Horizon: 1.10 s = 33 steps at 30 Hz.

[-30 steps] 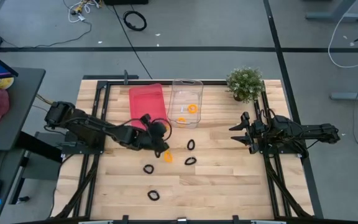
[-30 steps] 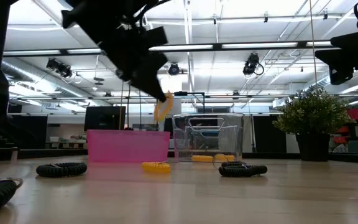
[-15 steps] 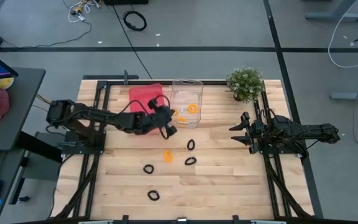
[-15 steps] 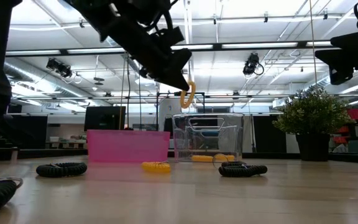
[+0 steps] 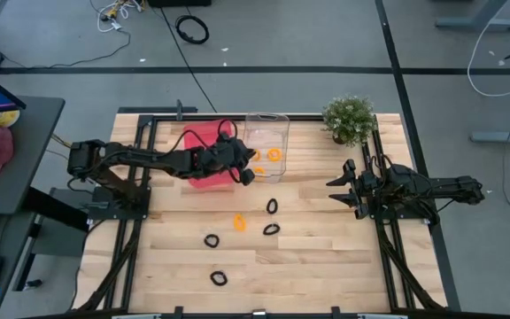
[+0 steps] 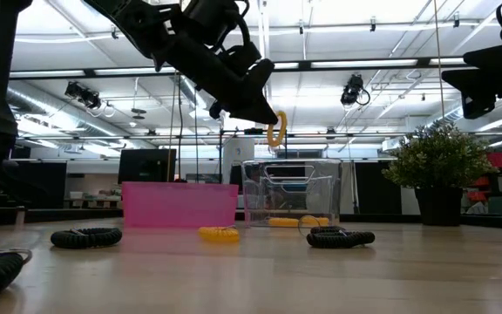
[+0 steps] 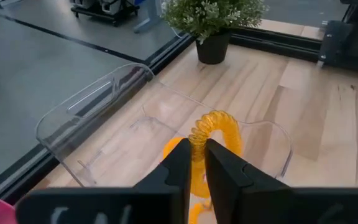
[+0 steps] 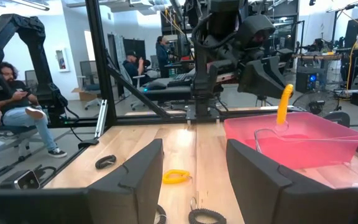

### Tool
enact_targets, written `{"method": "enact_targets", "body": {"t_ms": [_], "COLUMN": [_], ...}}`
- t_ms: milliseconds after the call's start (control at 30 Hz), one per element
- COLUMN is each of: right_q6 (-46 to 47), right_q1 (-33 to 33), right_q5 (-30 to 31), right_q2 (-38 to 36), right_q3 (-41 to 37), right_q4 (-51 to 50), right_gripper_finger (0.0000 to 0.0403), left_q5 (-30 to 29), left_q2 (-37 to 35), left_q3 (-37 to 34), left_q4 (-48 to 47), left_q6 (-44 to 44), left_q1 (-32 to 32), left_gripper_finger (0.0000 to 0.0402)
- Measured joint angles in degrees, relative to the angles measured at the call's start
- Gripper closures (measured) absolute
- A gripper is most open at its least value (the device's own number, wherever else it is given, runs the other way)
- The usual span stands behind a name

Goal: Sort spring keychains
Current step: Put the yellow spring keychain into the transparent bin

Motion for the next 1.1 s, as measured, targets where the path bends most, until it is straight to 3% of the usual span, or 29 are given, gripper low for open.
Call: {"method": "enact_targets", "body": {"t_ms": [433, 633, 733, 967, 1100], "right_q6": [0.00, -0.02, 0.00, 0.00, 0.00], "right_q1": [-0.01, 0.00, 0.00, -0.02, -0.01], "right_q5": [0.00, 0.00, 0.00, 0.00, 0.00], "right_q2": [-0.01, 0.00, -0.01, 0.00, 0.00], "right_q3": [0.00, 0.00, 0.00, 0.00, 0.00], "right_q4": [0.00, -0.02, 0.00, 0.00, 0.00], "right_gripper_finger": [0.0223, 0.0223, 0.0223, 0.0223, 0.0223], "left_q5": [0.04, 0.28, 4.50, 20.83, 23.63], "left_q2": [0.00, 0.00, 0.00, -0.02, -0.02], "left_q3": [0.00, 0.00, 0.00, 0.00, 0.00], "left_q4": [-0.55, -3.07, -4.85, -9.15, -12.95], "left_q6": [-0.56, -3.12, -4.77, -11.98, -12.00], "left_q1": [-0.15, -0.15, -0.16, -1.90, -4.99], "left_gripper_finger": [0.0243, 0.0228, 0.0233, 0.0241, 0.0241]}}
